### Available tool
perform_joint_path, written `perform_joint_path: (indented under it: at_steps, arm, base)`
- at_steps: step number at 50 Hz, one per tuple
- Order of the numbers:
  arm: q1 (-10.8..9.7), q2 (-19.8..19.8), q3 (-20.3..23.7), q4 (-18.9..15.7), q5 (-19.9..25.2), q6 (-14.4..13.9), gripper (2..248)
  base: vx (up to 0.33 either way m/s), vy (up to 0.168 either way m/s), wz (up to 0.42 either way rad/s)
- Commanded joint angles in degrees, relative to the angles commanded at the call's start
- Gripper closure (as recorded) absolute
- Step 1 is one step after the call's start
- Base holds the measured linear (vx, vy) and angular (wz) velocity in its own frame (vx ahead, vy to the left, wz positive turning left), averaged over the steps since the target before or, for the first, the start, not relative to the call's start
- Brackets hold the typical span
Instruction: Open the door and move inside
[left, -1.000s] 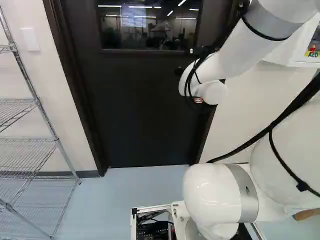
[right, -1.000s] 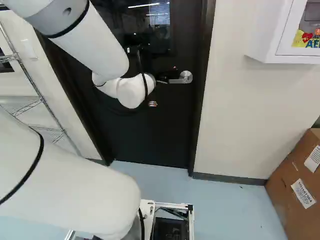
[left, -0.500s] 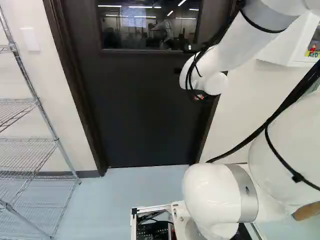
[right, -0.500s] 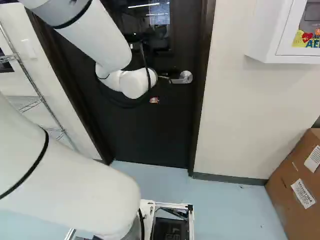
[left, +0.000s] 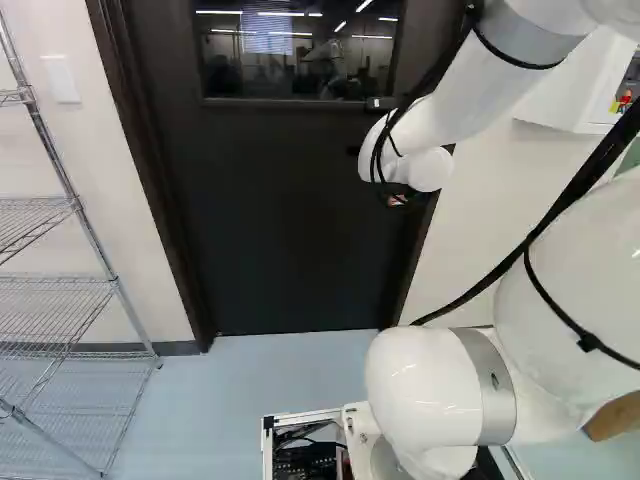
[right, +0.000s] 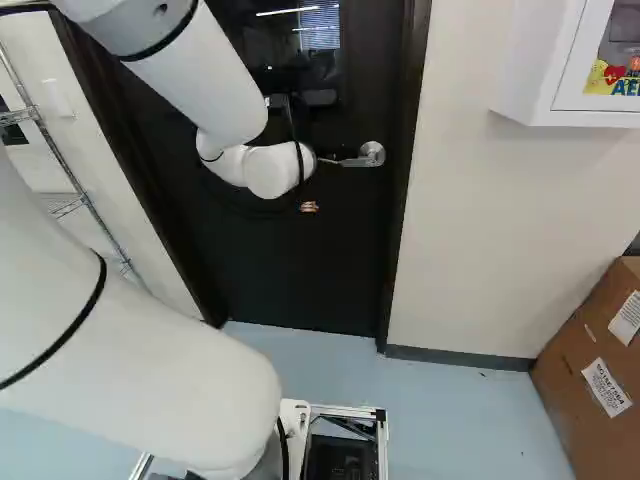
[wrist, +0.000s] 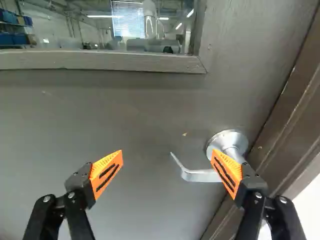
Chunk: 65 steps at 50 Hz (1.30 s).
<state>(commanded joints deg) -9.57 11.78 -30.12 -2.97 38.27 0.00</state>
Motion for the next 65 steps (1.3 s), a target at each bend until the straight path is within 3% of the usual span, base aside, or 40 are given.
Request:
perform_joint_path:
  at_steps: [65]
  arm:
    - [0.16,-9.14,-0.01,0.00,0.00,0.00,3]
  base:
    - [0.000,0.000,0.000]
